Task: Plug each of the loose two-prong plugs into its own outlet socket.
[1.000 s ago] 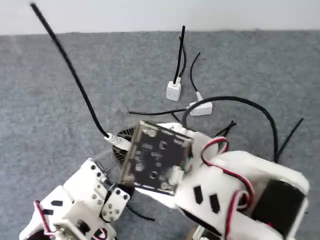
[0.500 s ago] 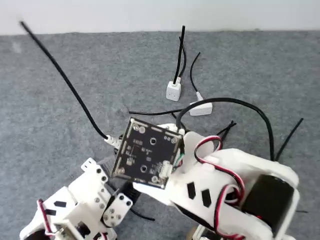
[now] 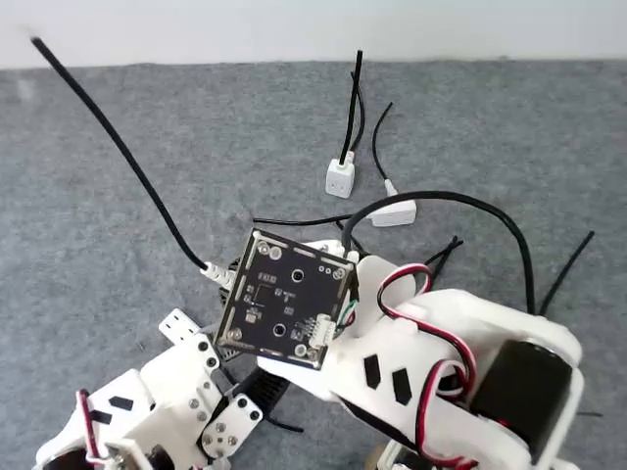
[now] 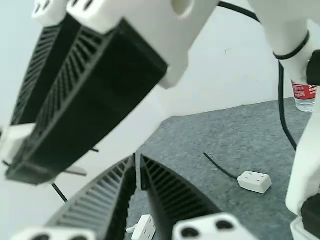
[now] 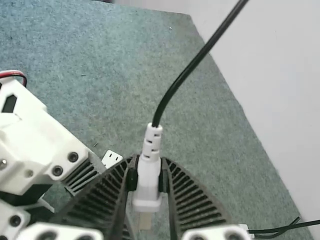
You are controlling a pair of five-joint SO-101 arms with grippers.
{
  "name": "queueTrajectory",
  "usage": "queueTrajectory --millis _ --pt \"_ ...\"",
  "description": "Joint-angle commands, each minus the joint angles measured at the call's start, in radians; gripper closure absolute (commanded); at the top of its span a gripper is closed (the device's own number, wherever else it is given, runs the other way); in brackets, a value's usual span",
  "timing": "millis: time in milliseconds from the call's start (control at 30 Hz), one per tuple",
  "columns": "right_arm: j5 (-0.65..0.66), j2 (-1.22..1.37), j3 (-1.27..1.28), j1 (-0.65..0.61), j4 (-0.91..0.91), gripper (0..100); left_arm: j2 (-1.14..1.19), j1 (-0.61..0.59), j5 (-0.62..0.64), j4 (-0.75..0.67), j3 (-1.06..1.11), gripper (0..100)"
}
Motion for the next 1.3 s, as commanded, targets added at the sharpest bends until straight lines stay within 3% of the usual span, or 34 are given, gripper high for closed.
queueTrajectory --millis 0,167,300,600,833,1067,1267 --pt "-0.005 -0.004 -0.002 -0.005 0.004 99.1 -0.014 -0.009 -0.023 -0.002 -0.019 99" --pt "-0.008 -0.008 -0.002 -0.008 0.031 99.1 -0.014 -0.106 -0.038 -0.040 -0.015 99" --pt "-0.011 -0.010 -0.002 -0.008 0.033 99.1 -0.014 -0.118 -0.038 -0.060 0.005 99" --pt "-0.006 -0.005 -0.002 -0.005 0.025 99.1 -0.014 -0.104 -0.034 -0.060 0.028 99" --pt "0.031 -0.004 0.000 -0.002 -0.007 99.1 -0.014 0.035 -0.023 -0.041 0.050 99" --pt "0.029 -0.004 0.000 -0.004 0.004 99.1 -0.014 0.032 -0.025 -0.009 -0.035 99" --pt "0.008 -0.005 0.003 -0.010 0.019 99.1 -0.014 -0.055 -0.025 -0.017 -0.041 99"
